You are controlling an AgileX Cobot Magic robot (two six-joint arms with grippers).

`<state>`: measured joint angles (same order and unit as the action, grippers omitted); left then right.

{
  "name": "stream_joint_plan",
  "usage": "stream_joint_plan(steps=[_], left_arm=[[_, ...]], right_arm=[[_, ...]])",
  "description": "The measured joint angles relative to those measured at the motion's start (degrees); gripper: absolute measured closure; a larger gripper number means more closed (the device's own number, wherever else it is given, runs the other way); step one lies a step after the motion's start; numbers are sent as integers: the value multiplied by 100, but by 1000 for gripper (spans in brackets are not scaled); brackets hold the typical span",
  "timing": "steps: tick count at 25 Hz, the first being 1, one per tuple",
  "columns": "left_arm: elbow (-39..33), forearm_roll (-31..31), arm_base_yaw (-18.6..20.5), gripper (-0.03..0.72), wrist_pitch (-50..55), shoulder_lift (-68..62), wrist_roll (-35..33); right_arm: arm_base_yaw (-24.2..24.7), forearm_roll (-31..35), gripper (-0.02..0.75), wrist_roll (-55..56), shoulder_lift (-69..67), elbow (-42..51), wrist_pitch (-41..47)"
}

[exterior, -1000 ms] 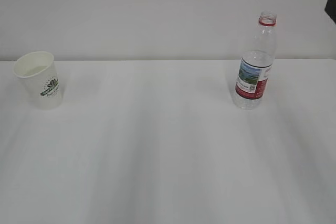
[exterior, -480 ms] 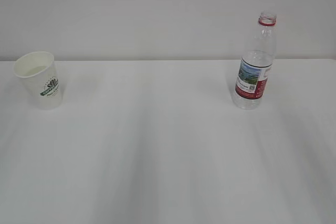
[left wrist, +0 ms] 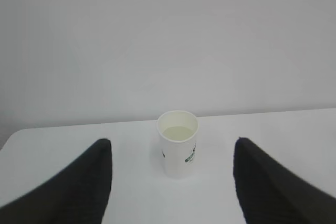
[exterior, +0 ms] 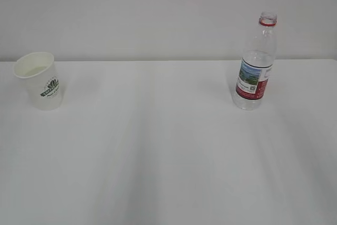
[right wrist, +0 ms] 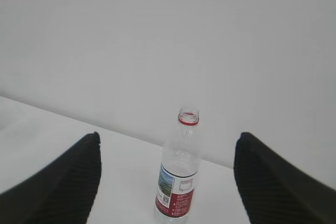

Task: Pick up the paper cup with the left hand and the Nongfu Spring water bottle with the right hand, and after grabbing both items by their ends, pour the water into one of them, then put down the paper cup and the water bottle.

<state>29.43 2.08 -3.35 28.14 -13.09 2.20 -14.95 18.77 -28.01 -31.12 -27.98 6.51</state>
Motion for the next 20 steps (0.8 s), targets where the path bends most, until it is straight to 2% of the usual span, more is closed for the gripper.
stream_joint_plan(steps=[8, 12, 18, 20], left_arm=[[86, 2, 0, 165, 406, 129, -9], [96, 2, 0, 165, 659, 129, -9], [96, -77, 0, 169, 1061, 129, -127], [96, -208, 0, 171, 1188, 129, -220]], right_arm=[[705, -325, 144, -13, 739, 0, 1111], [762, -556, 144, 256, 1171, 0, 1487], [762, -1982, 147, 1719, 1566, 0, 2373], [762, -2229, 148, 2058, 1739, 0, 2640]])
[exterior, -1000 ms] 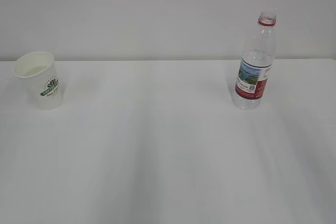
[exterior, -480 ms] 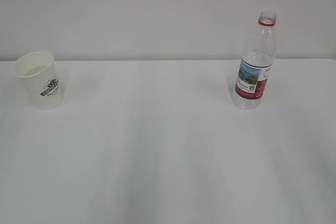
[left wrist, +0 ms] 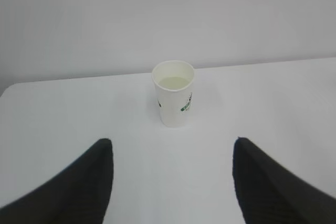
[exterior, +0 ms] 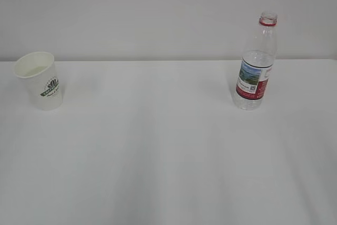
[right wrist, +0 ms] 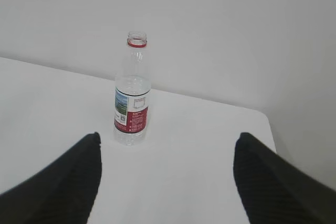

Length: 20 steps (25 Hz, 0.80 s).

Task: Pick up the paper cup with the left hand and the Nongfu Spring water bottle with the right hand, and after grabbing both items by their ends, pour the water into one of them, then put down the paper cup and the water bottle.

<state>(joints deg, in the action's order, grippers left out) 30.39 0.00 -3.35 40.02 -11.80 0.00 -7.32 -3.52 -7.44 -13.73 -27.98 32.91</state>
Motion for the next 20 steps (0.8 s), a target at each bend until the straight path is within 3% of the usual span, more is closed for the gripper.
stream_joint_plan(steps=[20], left_arm=[[0, -323, 0, 172, 1446, 0, -289]], right_arm=[[0, -18, 148, 819, 1242, -34, 2220]])
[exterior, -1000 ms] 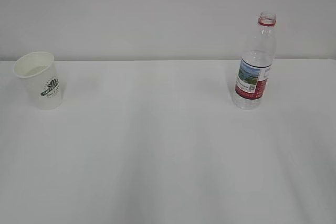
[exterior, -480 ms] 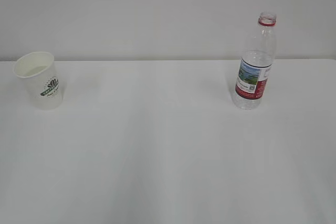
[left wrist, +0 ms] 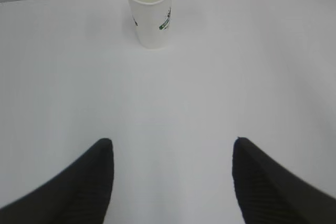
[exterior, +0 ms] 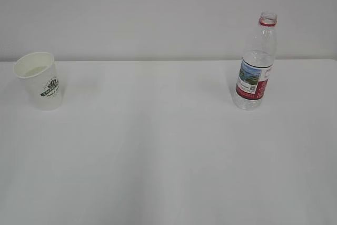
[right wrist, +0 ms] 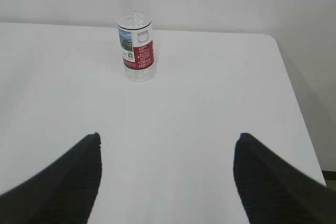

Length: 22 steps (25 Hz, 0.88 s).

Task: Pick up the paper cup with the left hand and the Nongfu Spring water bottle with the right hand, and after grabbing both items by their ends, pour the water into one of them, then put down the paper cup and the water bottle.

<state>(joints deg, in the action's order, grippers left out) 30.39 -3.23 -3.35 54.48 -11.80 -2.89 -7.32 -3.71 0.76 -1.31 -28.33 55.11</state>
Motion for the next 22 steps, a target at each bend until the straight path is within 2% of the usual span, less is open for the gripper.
stream_joint_plan(steps=[8, 16, 22], left_arm=[[35, -160, 0, 173, 267, 0, -9], [46, -157, 0, 218, 698, 15, -9], [-28, -124, 0, 226, 809, 238, -9]], right_arm=[[0, 23, 148, 49, 12, -109, 783], [0, -35, 149, 49, 12, -18, 1008], [0, -36, 149, 49, 12, -9, 1008]])
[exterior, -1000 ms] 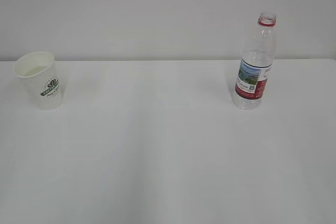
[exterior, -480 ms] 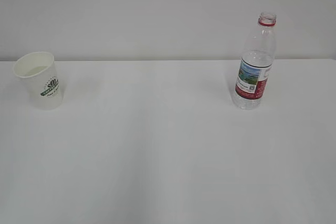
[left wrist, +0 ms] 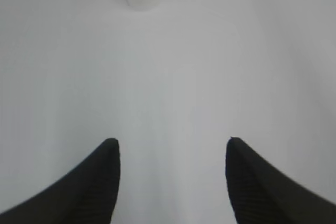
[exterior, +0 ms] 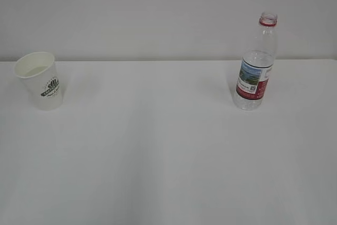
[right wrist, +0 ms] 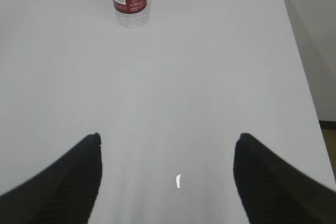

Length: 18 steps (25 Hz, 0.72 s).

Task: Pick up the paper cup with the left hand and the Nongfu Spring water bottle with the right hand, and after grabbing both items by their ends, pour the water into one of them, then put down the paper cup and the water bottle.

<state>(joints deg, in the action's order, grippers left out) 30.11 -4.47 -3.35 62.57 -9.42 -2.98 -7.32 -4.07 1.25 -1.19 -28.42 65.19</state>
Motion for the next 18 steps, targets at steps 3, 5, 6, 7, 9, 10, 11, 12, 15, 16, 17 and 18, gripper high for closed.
stream_joint_plan(steps=[3, 5, 6, 7, 9, 10, 11, 12, 15, 16, 17, 18], left_arm=[[0, 0, 0, 227, 0, 231, 0], [0, 0, 0, 227, 9, 441, 0], [0, 0, 0, 228, 9, 573, 0], [0, 0, 0, 228, 9, 713, 0], [-5, 2, 0, 228, 25, 924, 0], [-5, 2, 0, 228, 31, 923, 0], [-15, 12, 0, 228, 41, 923, 0], [-15, 12, 0, 228, 40, 923, 0], [-15, 12, 0, 228, 40, 923, 0], [-15, 12, 0, 228, 40, 923, 0], [-15, 12, 0, 228, 40, 923, 0], [-15, 12, 0, 228, 40, 923, 0]], right_arm=[[0, 0, 149, 0, 0, 0, 2], [0, 0, 149, 0, 0, 0, 2], [0, 0, 149, 0, 0, 0, 2], [0, 0, 149, 0, 0, 0, 2], [0, -10, 149, 0, 0, 0, 12], [0, -10, 149, 0, 0, 0, 12], [0, -10, 150, 0, 13, 0, 12], [0, -10, 150, 0, 25, 0, 12], [0, -10, 150, 0, 123, 0, 23], [0, -10, 150, 0, 165, 0, 23], [0, -10, 150, 0, 200, 0, 23], [0, -10, 150, 0, 202, 0, 23]])
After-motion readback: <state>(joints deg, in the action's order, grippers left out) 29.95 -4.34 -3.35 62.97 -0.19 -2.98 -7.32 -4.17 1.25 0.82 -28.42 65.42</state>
